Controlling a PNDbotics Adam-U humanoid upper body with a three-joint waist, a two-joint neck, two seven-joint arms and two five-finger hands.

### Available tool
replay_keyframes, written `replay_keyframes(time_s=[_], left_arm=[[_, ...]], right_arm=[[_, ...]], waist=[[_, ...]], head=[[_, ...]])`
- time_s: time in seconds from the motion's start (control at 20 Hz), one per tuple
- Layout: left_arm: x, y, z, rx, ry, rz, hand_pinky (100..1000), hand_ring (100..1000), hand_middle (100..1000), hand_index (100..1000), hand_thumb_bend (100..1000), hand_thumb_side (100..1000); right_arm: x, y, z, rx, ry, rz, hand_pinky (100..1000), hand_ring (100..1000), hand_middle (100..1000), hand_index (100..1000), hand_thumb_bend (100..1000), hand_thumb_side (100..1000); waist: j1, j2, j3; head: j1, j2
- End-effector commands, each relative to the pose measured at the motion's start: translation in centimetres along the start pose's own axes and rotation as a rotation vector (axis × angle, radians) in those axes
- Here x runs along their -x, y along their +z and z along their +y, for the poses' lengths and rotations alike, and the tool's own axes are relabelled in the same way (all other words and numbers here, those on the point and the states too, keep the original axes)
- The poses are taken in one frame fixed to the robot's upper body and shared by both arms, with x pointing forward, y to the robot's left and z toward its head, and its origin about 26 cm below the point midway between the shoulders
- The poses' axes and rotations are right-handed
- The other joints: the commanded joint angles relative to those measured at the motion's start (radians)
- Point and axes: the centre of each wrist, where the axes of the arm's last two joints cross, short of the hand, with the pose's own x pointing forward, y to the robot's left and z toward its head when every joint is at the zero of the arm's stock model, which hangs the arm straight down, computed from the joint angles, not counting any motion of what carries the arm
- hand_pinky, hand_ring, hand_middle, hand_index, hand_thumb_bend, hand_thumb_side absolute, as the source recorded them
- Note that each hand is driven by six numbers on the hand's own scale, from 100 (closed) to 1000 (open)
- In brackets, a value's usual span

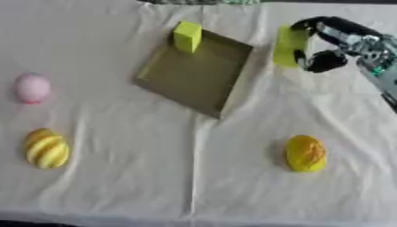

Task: Pick up objects on the table and place them in the box.

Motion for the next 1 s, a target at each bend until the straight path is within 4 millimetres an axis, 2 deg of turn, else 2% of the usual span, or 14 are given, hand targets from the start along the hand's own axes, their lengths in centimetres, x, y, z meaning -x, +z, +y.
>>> replay_keyframes(time_s=[0.05, 0.35, 0.6, 0.75, 1.0], left_arm=[[-0.7, -0.2, 0.0, 0.017, -0.004, -0.025, 818, 712, 656, 749, 100, 710], [-0.7, -0.2, 0.0, 0.021, -0.004, -0.025, 818, 712, 656, 749, 100, 710], [-0.7, -0.3, -0.1, 0.028, 0.000, -0.027, 819, 712, 657, 749, 100, 709], [-0.7, -0.3, -0.2, 0.031, 0.004, -0.027, 819, 713, 657, 749, 100, 709], [-0.7, -0.4, -0.4, 0.035, 0.011, -0.028, 820, 713, 657, 749, 100, 710]], right_arm=[[-1.8, 0.6, -2.8, 0.082, 0.033, -0.057, 935, 869, 497, 664, 100, 100], [-5.2, 0.3, -3.8, 0.087, 0.021, -0.161, 934, 866, 497, 663, 100, 100], [-7.8, -0.9, -3.2, 0.019, 0.044, -0.239, 931, 863, 497, 662, 100, 100], [-8.4, -2.1, -2.4, -0.021, 0.055, -0.249, 930, 862, 496, 661, 100, 100], [-8.2, -3.8, -1.1, -0.060, 0.071, -0.236, 929, 861, 494, 660, 100, 116]], waist=[[-0.012, -0.145, -0.001], [-0.015, -0.149, 0.002], [-0.015, -0.152, 0.009], [-0.015, -0.152, 0.015], [-0.015, -0.149, 0.021]], head=[[-0.001, -0.001], [-0.003, 0.001], [-0.012, 0.000], [-0.015, -0.002], [-0.016, -0.002]])
